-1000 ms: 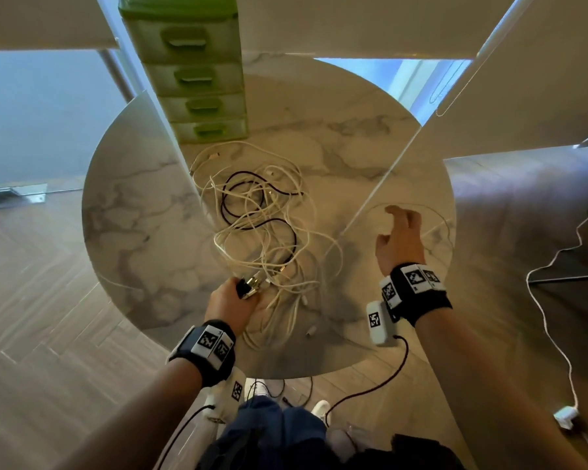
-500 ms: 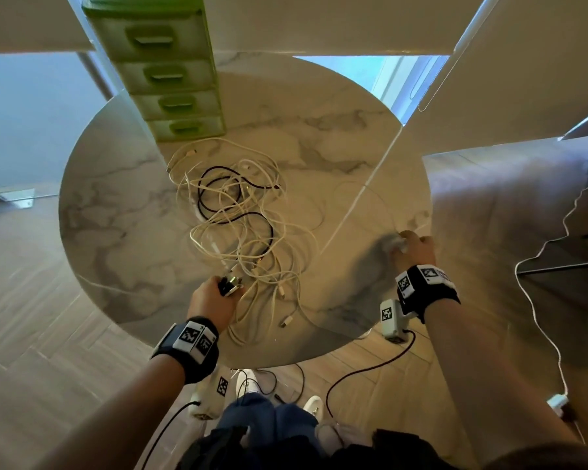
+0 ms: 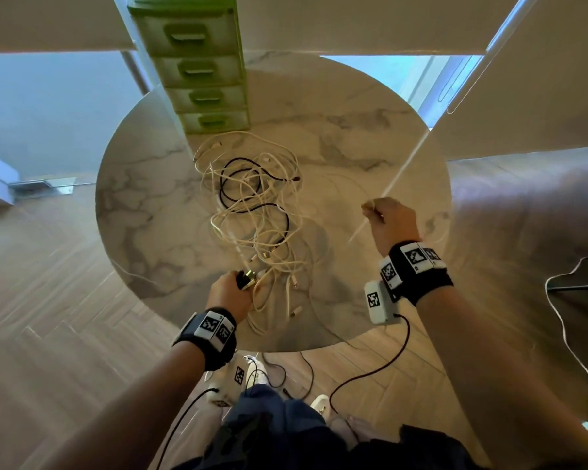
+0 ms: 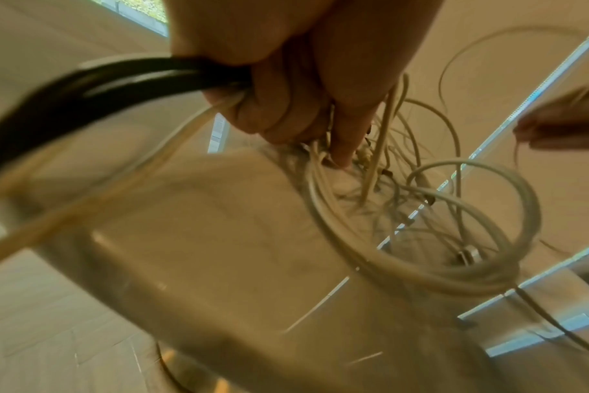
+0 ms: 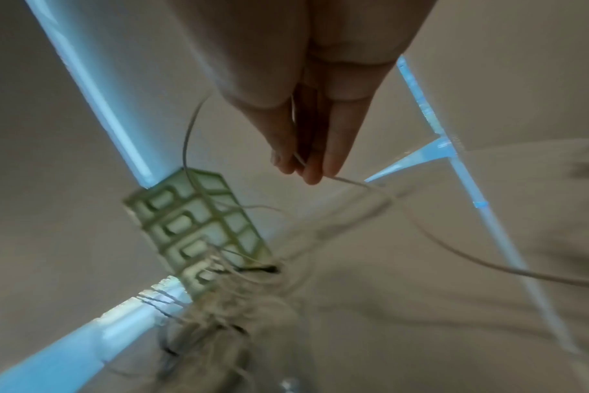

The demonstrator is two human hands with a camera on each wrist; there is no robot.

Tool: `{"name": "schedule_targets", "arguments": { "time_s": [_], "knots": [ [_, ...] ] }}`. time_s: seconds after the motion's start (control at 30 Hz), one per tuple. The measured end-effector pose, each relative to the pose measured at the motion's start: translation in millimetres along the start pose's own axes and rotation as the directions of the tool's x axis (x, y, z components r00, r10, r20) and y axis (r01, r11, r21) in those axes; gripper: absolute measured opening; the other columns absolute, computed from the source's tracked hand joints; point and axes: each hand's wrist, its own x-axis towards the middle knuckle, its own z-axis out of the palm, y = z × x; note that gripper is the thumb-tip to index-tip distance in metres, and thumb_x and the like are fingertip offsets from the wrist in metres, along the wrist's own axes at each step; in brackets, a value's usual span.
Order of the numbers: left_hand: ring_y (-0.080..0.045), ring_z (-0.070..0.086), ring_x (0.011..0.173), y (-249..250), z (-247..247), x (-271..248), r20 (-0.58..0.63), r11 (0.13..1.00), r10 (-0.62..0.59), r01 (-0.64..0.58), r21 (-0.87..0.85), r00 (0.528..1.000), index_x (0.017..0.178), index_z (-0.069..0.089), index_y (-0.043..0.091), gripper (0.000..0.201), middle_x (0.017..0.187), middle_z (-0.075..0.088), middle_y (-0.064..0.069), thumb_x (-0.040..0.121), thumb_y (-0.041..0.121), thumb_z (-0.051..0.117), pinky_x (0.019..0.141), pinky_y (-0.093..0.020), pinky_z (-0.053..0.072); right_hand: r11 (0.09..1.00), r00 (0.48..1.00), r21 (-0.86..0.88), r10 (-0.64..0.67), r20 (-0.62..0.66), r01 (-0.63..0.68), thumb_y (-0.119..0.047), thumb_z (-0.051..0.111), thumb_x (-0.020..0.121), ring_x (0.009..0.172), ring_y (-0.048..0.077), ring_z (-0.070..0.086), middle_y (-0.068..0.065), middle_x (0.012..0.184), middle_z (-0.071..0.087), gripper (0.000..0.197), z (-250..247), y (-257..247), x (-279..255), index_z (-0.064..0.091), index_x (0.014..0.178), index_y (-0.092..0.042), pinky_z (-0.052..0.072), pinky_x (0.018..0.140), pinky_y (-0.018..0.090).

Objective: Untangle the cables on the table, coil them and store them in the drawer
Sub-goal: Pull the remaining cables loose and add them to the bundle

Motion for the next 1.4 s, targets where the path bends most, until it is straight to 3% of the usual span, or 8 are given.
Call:
{"name": "schedule_targets", "arguments": {
  "time_s": [0.23,0.47,0.63,0.8,1.1,1.17,1.23,1.4],
  "knots": [
    [-0.019,0.062,0.074,-7,-6,-4,-0.067,0.967,0.012,-0.029,-0.254,0.998,0.076,0.061,0.022,0.013,0.073,0.064,0.003,0.080,0.021,0.074,0.071,-0.029,0.046,0.837,0.893,0.311,-0.413,-0.177,0.449,-0.001,0.057,0.083,0.090,0.007,0.058,0.013,0.101,0.069,0.019,-9,-95,18,0.070,0.097,-0.001,0.034,0.085,-0.003],
    [0.004,0.046,0.040,-18,-20,-14,0.021,0.788,-0.108,0.099,-0.608,0.994,0.075,0.059,0.014,0.019,0.046,0.056,0.015,0.076,0.008,0.077,0.046,-0.013,0.038,0.969,0.908,0.186,-0.220,0.357,0.162,0.016,0.031,0.077,0.113,0.019,0.058,-0.001,0.149,0.034,0.074,11,-88,8,0.037,0.140,-0.023,0.042,0.089,0.019],
    [-0.002,0.027,0.034,-40,-34,-26,0.175,0.574,-0.181,0.249,-0.780,0.968,0.107,0.062,0.004,0.041,0.060,0.041,0.003,0.073,0.019,0.078,0.031,-0.014,0.022,0.970,0.914,0.124,-0.241,0.328,0.211,0.010,0.037,0.082,0.114,0.024,0.057,-0.001,0.153,0.026,0.066,4,-69,-8,0.038,0.140,-0.022,0.046,0.098,0.036],
    [-0.002,0.025,0.035,-35,-45,-41,0.145,0.431,-0.152,0.198,-0.880,0.978,0.081,0.058,0.018,0.023,0.059,0.035,0.006,0.068,0.021,0.077,0.031,-0.015,0.020,0.952,0.939,0.187,-0.279,0.203,0.242,-0.001,0.049,0.087,0.100,0.021,0.060,0.010,0.121,0.058,0.035,6,-73,-38,0.057,0.119,-0.010,0.045,0.088,0.025],
    [-0.003,0.044,0.042,6,-44,-90,0.017,0.429,0.033,0.001,-0.903,0.999,0.086,0.060,0.016,0.018,0.050,0.054,0.010,0.073,0.011,0.070,0.038,-0.014,0.035,0.930,0.713,0.313,-0.352,0.607,0.192,-0.033,0.060,0.088,0.092,0.012,0.059,0.001,0.120,0.060,0.042,45,-120,-129,0.053,0.124,-0.014,0.046,0.080,0.018],
    [-0.007,0.065,0.060,13,-40,-98,0.032,0.418,0.094,-0.010,-0.908,0.995,0.111,0.056,0.011,0.033,0.069,0.071,0.005,0.081,0.000,0.064,0.049,-0.017,0.049,0.921,0.730,0.336,-0.366,0.577,0.196,-0.031,0.059,0.089,0.084,0.010,0.057,0.002,0.110,0.064,0.036,46,-122,-136,0.058,0.119,-0.012,0.039,0.065,0.004],
    [-0.004,0.068,0.067,16,-40,-106,0.042,0.437,0.121,-0.015,-0.899,0.992,0.124,0.049,0.014,0.045,0.077,0.074,0.006,0.084,-0.003,0.061,0.053,-0.016,0.050,0.903,0.764,0.393,-0.374,0.526,0.172,-0.022,0.056,0.091,0.071,0.007,0.054,0.002,0.089,0.065,0.021,47,-123,-140,0.065,0.105,-0.009,0.038,0.060,0.009],
    [-0.002,0.031,0.043,11,-47,-120,-0.077,0.520,0.108,-0.122,-0.845,0.991,0.094,0.067,0.017,0.025,0.053,0.041,0.009,0.087,0.038,0.055,0.042,-0.016,0.029,0.820,0.875,0.572,-0.266,0.404,-0.014,-0.017,0.053,0.093,0.062,0.010,0.054,-0.006,0.072,0.065,0.012,34,-109,-133,0.064,0.089,-0.019,0.044,0.064,0.021]
  ]
}}
